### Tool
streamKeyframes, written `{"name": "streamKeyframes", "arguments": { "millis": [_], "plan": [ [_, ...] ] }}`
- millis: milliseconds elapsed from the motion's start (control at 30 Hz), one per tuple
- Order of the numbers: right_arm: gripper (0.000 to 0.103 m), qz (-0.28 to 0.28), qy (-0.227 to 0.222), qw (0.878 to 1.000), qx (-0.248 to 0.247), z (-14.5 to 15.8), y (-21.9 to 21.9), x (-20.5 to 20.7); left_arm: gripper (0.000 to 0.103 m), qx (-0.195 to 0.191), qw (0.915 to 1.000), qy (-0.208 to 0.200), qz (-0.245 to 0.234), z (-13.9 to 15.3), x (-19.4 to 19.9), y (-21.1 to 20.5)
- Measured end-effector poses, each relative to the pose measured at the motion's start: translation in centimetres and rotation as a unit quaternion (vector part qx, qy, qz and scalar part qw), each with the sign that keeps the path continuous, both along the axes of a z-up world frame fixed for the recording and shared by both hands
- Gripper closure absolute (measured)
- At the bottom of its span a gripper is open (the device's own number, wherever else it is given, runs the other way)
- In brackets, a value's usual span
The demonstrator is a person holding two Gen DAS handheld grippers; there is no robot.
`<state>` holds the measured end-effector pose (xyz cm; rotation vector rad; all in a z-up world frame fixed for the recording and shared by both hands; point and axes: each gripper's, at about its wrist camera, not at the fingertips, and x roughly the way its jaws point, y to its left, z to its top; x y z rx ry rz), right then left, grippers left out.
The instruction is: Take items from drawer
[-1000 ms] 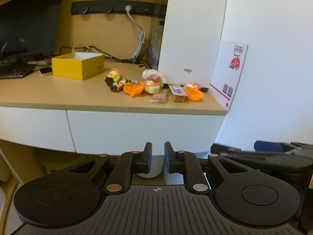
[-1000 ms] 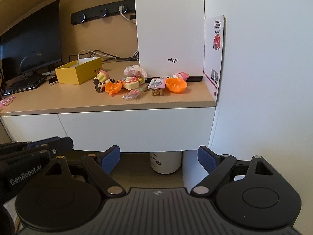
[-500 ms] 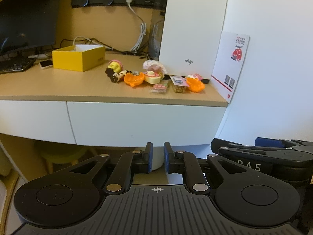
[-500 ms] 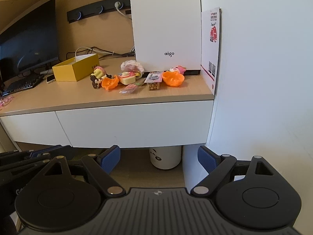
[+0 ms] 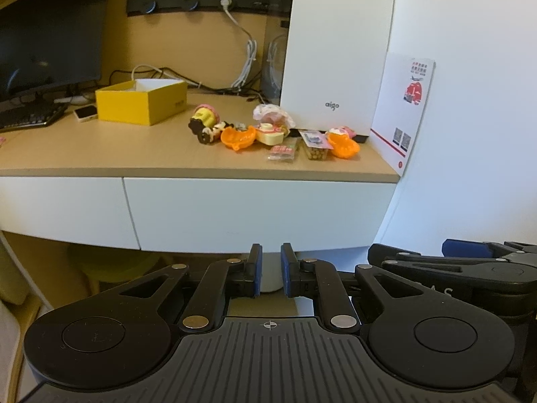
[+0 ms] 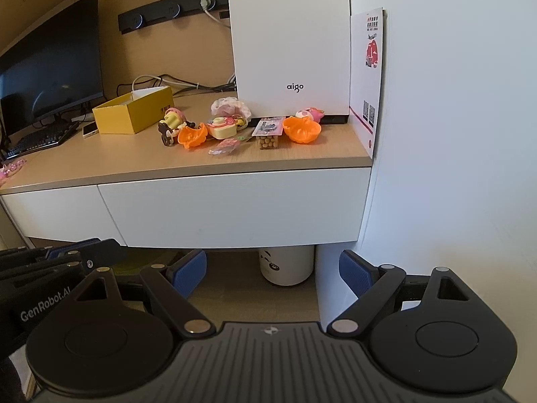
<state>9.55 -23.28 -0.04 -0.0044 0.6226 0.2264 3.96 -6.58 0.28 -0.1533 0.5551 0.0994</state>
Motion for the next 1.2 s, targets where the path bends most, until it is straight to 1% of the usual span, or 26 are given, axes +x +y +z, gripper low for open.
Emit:
{"name": "streamKeyframes", "arguments": {
  "millis": [1200],
  "plan": [
    [0.015,0.010,0.006,1.000,0.003,-0.25,0.37,-0.15,0.089,-0.013,0.9998,0.013,0.011,-0.41,-0.51,-0.20]
  ]
}}
